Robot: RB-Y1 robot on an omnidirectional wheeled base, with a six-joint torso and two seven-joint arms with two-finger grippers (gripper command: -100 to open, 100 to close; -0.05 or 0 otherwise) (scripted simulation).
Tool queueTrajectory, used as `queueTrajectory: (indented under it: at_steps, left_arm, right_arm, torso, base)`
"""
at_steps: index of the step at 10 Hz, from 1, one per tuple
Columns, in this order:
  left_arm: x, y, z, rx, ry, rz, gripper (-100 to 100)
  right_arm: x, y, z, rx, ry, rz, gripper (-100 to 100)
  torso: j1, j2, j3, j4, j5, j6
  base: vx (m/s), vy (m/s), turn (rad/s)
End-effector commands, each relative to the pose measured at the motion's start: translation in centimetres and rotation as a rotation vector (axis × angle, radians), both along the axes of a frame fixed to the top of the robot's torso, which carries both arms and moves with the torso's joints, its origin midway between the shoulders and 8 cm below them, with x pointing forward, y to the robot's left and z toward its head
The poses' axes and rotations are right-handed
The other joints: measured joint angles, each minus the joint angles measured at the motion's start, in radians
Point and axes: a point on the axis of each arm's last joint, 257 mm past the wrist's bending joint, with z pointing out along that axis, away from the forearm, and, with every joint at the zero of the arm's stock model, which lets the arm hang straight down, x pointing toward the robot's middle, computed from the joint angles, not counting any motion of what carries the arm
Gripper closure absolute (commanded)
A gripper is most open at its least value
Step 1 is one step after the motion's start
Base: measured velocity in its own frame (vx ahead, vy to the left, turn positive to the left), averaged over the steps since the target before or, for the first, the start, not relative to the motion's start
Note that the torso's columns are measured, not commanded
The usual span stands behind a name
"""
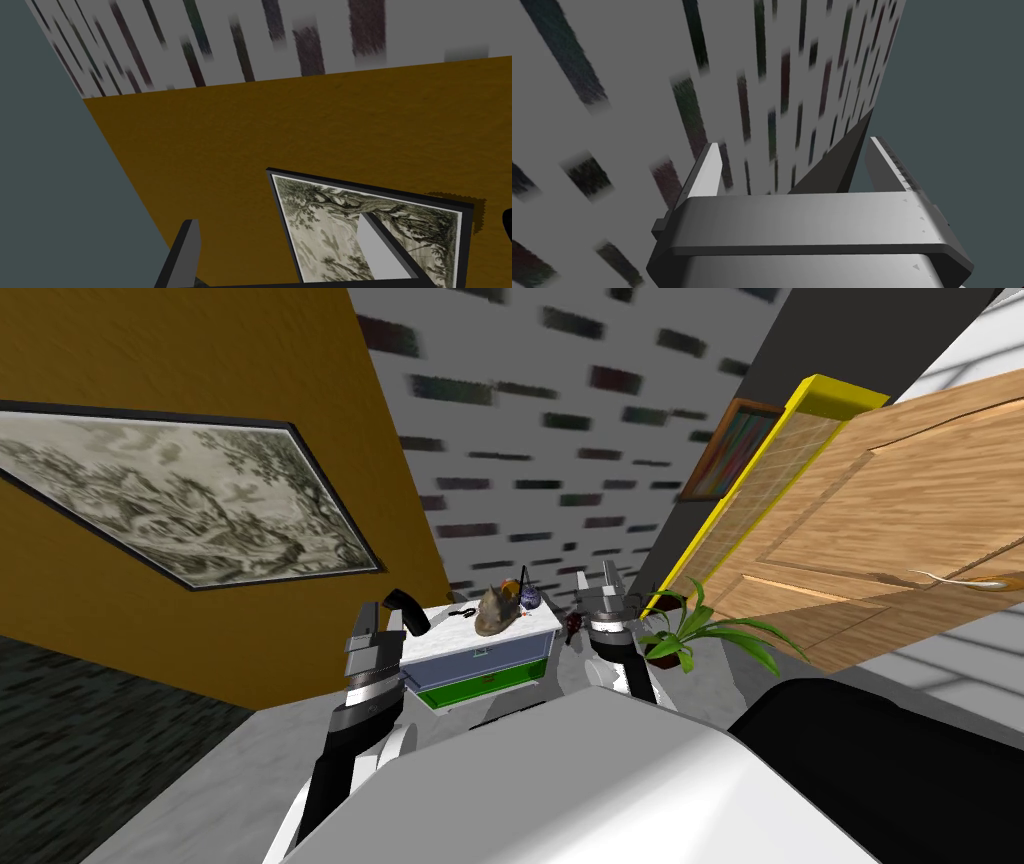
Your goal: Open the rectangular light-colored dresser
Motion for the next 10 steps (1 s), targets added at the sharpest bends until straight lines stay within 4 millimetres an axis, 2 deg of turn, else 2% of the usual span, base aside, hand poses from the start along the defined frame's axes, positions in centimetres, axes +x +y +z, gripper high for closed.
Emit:
queueTrajectory:
  at_steps: [1, 2, 4, 10]
  left_arm:
    - [0.0, 0.0, 0.0, 0.000, 0.000, 0.000, 0]
    - [0.5, -0.3, -1.2, 0.029, 0.017, -0.010, -100]
    - [1.0, -0.4, -2.5, 0.052, 0.033, -0.017, -100]
    - [2.4, -0.4, -7.2, 0.116, 0.086, -0.028, -100]
  right_arm:
    - [0.0, 0.0, 0.0, 0.000, 0.000, 0.000, 0]
    - [0.0, 0.0, 0.0, 0.000, 0.000, 0.000, 0]
    - [0.0, 0.0, 0.0, 0.000, 0.001, 0.000, 0]
    - [0.0, 0.0, 0.0, 0.000, 0.001, 0.000, 0]
  torso:
    - [0.000, 0.074, -0.148, 0.074, 0.000, 0.000]
    - [0.000, 0.148, -0.295, 0.148, 0.000, 0.000]
    - [0.000, 0.190, -0.384, 0.190, 0.000, 0.000]
    - [0.000, 0.195, -0.389, 0.195, 0.000, 0.000]
  base:
    - [0.000, 0.000, 0.000]
    - [0.014, -0.010, 0.008]
    - [0.017, -0.016, 0.007]
    - [0.019, -0.019, 0.007]
